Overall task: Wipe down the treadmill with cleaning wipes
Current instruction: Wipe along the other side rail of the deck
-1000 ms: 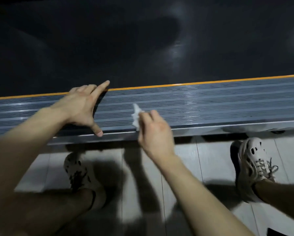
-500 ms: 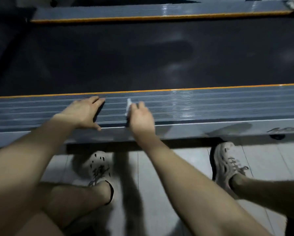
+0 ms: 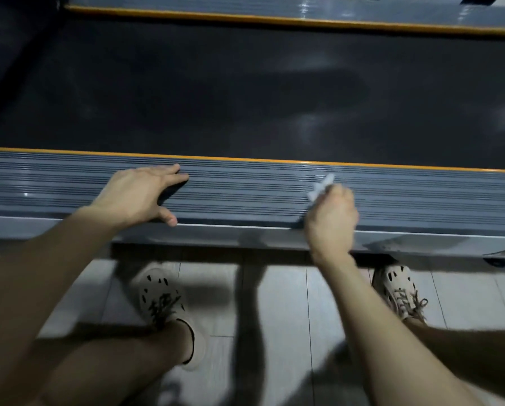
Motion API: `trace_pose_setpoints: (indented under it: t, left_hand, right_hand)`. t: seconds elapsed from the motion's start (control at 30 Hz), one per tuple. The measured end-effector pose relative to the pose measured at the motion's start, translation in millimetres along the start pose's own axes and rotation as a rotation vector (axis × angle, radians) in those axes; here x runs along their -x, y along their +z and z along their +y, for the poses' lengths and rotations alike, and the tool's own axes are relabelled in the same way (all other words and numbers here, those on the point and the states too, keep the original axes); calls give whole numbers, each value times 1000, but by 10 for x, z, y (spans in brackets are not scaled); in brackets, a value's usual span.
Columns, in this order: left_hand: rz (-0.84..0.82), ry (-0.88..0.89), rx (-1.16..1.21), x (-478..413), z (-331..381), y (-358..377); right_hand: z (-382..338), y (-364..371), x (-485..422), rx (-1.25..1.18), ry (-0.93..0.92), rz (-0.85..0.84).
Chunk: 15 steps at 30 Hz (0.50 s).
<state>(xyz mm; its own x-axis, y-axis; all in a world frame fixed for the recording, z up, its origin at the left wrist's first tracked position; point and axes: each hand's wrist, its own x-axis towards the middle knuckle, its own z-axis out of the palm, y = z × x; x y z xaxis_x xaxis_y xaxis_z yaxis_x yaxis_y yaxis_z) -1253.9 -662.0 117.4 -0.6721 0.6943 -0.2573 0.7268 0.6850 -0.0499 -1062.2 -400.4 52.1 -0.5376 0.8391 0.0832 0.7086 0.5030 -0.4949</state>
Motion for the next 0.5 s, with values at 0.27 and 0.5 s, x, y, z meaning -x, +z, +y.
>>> trace_pose_setpoints:
  t: [0.27, 0.5]
  left_hand:
    - [-7, -25, 18, 16, 61, -53]
    - [2, -20, 8, 31, 93, -108]
  right_hand:
    - [-1122, 522, 343, -43, -450, -407]
    - [306, -329, -326, 88, 8, -16]
